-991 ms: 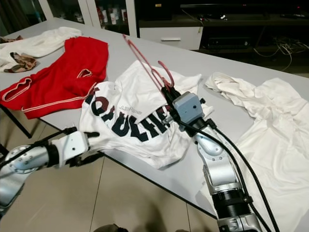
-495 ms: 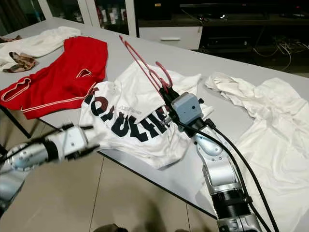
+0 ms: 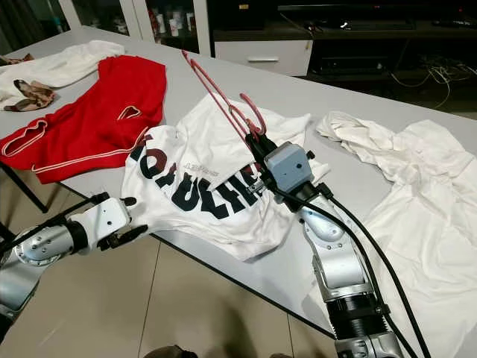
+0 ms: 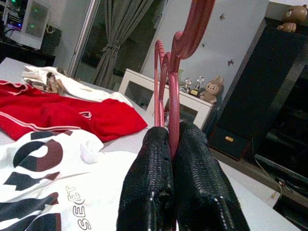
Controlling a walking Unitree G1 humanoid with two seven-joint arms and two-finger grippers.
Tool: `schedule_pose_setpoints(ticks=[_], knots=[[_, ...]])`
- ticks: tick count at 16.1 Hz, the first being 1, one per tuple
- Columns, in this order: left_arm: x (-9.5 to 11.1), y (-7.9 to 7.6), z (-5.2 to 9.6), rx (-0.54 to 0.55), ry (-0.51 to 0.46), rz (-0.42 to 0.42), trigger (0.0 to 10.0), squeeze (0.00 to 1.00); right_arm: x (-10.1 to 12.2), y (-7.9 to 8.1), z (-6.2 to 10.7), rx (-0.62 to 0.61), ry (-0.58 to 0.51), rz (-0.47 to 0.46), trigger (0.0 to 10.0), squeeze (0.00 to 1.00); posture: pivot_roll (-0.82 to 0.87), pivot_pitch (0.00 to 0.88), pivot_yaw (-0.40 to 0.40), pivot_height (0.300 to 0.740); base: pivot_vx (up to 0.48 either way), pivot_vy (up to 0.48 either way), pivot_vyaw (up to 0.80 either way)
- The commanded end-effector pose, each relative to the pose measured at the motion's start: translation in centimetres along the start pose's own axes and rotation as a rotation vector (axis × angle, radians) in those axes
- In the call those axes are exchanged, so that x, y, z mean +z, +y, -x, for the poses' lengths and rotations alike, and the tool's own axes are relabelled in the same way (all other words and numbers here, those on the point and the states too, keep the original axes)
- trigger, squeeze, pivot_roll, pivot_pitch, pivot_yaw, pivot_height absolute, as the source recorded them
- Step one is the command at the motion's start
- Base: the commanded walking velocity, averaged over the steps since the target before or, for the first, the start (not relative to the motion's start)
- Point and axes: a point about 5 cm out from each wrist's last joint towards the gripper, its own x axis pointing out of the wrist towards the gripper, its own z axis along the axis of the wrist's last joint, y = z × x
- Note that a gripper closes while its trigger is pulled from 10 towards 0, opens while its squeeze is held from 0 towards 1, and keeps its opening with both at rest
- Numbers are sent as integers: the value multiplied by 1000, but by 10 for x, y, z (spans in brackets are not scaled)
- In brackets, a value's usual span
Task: Hang hanger
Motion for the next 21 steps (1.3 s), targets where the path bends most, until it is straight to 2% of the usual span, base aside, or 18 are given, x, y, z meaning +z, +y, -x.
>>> schedule_pose_setpoints(ticks=[1,4,5,6,9,12,15,17,21], knots=[[0,1,-1,3,-8,0,10000,0,3,0,-2,-2,-8,-2,10000,0,-44,0,50,736,0,0,0],[-4,-7,-5,-42,-1,25,10000,0,4,1,-3,1,-13,-2,10000,0,-42,0,49,736,0,0,0],[-5,-8,-6,-41,3,36,3020,0,4,1,-3,0,-12,-2,10000,0,-42,0,49,736,0,0,0],[-3,-9,-7,-39,-12,62,0,0,4,0,-3,-2,-10,0,10000,0,-42,0,49,736,0,0,0],[-2,-14,-8,-99,-24,84,0,0,3,-1,-1,-6,-5,2,10000,0,-47,0,51,736,0,0,0],[0,-14,-7,-111,-53,97,0,0,4,-3,0,-3,-4,8,10000,0,-49,0,56,736,0,0,0],[7,-6,-5,-89,-111,95,0,0,7,-25,7,39,16,64,10000,0,-52,0,60,736,0,0,0],[11,3,-5,-53,-146,108,0,0,14,-42,20,176,49,116,10000,0,-58,0,62,736,0,0,0],[14,11,-5,-25,-183,130,0,0,17,-62,46,337,162,228,10000,0,-72,0,65,736,0,0,0]])
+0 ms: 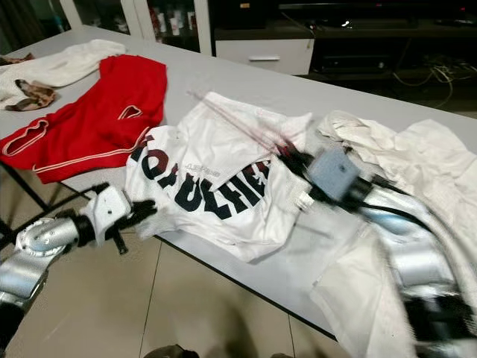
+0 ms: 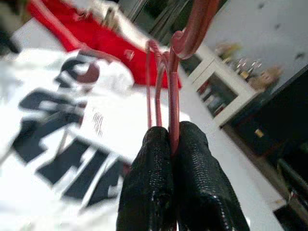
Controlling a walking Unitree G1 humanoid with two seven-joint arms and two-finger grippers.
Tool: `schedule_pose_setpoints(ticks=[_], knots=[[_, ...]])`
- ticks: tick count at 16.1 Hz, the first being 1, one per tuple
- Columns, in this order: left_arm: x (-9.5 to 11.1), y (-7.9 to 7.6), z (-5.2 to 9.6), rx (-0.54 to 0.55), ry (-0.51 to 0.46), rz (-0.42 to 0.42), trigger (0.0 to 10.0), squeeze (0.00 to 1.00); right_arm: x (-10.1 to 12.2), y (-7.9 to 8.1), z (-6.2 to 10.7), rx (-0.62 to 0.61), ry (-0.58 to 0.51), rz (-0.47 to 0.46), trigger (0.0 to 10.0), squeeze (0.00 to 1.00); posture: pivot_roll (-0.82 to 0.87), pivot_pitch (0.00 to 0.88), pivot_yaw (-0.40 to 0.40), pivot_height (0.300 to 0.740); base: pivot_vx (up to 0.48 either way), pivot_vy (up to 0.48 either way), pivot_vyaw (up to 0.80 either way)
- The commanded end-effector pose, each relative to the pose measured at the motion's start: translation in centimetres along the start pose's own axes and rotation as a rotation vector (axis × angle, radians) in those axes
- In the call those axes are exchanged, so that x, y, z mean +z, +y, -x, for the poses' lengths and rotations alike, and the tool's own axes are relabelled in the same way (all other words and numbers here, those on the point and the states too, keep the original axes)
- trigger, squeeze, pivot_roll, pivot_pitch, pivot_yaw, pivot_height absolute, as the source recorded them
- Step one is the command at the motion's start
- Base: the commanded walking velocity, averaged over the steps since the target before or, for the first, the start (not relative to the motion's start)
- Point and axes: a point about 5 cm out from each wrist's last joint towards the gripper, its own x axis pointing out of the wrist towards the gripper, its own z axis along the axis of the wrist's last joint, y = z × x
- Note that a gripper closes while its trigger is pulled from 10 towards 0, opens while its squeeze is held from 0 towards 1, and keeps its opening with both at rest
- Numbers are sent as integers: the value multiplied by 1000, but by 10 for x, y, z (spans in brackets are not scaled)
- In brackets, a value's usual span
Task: Hang hanger
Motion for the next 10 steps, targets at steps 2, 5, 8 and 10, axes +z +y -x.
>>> schedule_pose_setpoints(ticks=[2,5,8,10], knots=[[2,8,1,14,-21,18,0,0,9,-11,23,83,28,13,10000,0,-85,0,72,736,0,0,0],[1,10,-3,37,-12,42,431,0,6,-19,32,75,71,14,10000,0,-95,0,77,736,0,0,0],[1,6,-2,11,-55,50,10000,1000,5,-22,27,24,71,17,10000,0,-89,0,76,736,0,0,0],[5,1,-1,-18,-123,86,10000,1000,6,-17,19,27,43,-6,10000,0,-89,0,76,736,0,0,0]])
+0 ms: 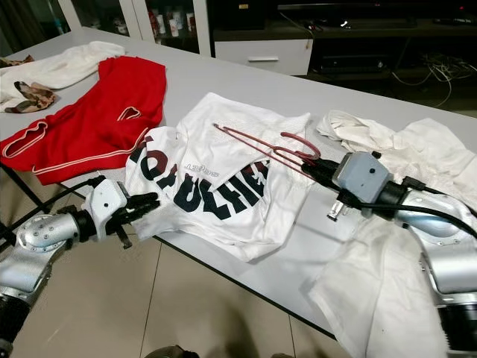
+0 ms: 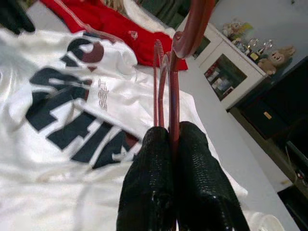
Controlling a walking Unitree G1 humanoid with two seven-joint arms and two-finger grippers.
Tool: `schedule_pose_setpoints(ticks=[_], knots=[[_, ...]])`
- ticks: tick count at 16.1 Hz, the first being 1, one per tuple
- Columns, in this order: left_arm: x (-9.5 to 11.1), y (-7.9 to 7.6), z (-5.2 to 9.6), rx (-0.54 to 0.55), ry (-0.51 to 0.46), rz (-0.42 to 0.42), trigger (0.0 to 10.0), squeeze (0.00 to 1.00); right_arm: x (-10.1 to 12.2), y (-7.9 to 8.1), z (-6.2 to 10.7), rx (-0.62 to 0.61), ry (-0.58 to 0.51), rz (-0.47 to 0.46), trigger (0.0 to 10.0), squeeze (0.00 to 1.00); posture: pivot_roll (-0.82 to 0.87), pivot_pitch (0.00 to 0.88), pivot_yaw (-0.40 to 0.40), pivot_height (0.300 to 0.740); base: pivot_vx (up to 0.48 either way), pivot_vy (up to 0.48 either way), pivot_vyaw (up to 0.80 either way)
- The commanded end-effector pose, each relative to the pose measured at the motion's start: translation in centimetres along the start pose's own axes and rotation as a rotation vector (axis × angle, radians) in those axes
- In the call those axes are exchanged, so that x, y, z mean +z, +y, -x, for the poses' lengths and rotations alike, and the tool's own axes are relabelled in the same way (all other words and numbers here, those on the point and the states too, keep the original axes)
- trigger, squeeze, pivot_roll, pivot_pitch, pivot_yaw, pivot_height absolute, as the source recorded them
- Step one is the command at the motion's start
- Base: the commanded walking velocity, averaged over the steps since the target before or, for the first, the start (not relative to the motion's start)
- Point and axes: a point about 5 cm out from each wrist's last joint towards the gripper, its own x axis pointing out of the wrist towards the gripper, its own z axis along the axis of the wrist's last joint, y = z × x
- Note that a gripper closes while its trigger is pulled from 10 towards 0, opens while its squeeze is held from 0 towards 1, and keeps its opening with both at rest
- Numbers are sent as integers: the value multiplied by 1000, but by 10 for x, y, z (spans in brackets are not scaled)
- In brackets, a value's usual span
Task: Hang hanger
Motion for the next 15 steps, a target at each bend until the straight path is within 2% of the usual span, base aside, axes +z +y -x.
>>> schedule_pose_setpoints(ticks=[1,5,7,8,9,10,11,13,15], knots=[[4,0,3,-7,-31,0,10000,1000,8,0,-6,8,-30,18,10000,0,-78,0,69,736,0,0,0],[2,-7,4,-37,-39,-16,10000,1000,10,10,-20,19,-71,-4,10000,0,-68,0,63,736,0,0,0],[-4,-10,5,-42,-8,-34,10000,1000,11,14,-24,29,-84,-12,10000,0,-64,0,61,736,0,0,0],[-6,-10,5,-28,3,-55,10000,1000,11,14,-24,29,-85,-12,10000,0,-64,0,61,736,0,0,0],[-8,-5,3,39,23,-91,10000,1000,12,14,-25,27,-88,-13,10000,0,-64,0,61,736,0,0,0],[-13,-7,2,24,44,-68,10000,0,12,14,-25,25,-91,-13,10000,0,-64,0,61,736,0,0,0],[-16,-11,1,-1,56,-41,10000,0,13,14,-26,24,-94,-13,10000,0,-67,0,63,736,0,0,0],[-26,-14,0,-8,104,-41,10000,0,14,16,-26,23,-101,-15,10000,0,-67,0,63,736,0,0,0],[-32,-18,-1,-20,113,-26,10000,0,15,16,-27,21,-105,-16,10000,0,-67,0,63,736,0,0,0]])
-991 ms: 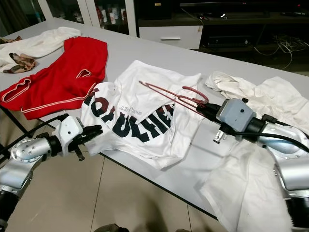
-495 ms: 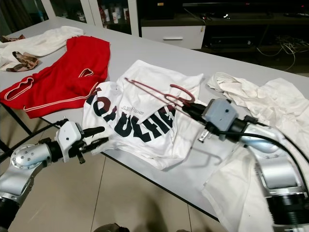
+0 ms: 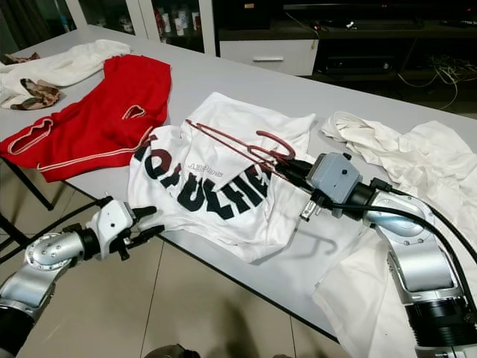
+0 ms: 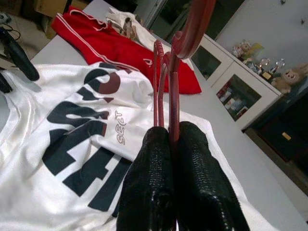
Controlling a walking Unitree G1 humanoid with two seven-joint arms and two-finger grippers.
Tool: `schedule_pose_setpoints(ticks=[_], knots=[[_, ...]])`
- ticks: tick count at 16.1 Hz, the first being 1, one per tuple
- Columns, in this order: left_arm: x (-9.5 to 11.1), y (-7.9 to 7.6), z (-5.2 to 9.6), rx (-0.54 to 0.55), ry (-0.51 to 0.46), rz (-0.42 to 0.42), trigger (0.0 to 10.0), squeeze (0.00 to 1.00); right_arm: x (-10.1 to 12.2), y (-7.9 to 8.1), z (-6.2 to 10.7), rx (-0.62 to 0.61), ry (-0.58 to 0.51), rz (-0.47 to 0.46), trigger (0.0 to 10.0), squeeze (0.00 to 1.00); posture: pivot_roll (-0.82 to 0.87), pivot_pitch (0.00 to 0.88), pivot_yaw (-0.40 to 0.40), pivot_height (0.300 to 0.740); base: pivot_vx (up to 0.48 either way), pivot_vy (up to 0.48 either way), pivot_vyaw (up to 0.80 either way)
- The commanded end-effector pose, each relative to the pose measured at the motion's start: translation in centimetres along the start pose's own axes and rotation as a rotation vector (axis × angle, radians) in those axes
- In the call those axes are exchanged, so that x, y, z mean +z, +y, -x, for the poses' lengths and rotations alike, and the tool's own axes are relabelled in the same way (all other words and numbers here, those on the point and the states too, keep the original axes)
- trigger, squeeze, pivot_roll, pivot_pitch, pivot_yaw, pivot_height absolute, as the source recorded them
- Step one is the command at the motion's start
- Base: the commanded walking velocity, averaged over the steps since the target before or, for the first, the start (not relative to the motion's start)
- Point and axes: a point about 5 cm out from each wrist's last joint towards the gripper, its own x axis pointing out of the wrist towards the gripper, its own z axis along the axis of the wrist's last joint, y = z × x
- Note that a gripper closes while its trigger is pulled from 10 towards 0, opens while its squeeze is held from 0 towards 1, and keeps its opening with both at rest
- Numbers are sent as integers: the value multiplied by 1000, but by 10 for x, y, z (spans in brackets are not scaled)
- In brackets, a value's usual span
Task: Hang hanger
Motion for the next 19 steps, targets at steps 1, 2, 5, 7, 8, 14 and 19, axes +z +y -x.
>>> schedule_pose_setpoints(ticks=[1,2,5,7,8,14,19], knots=[[-3,-2,-2,-16,15,-6,10000,0,6,-1,-3,-3,-19,18,10000,0,-67,0,63,736,0,0,0],[-5,-4,-2,-25,28,-1,10000,0,6,-1,-3,-3,-19,18,10000,0,-74,0,66,736,0,0,0],[-13,-7,-4,-40,70,8,10000,0,8,0,-5,-2,-24,19,10000,0,-75,0,66,736,0,0,0],[-15,-8,-5,-46,79,24,6863,0,8,0,-5,-3,-27,18,10000,0,-75,0,66,736,0,0,0],[-16,-9,-5,-56,82,40,2157,0,9,0,-5,-3,-29,18,10000,0,-76,0,68,736,0,0,0],[-12,-15,-5,-119,27,85,0,0,8,5,1,57,-7,7,10000,0,-76,0,69,736,0,0,0],[0,1,-5,-33,-45,73,0,0,7,2,26,159,71,-15,10000,0,-82,0,69,736,0,0,0]])
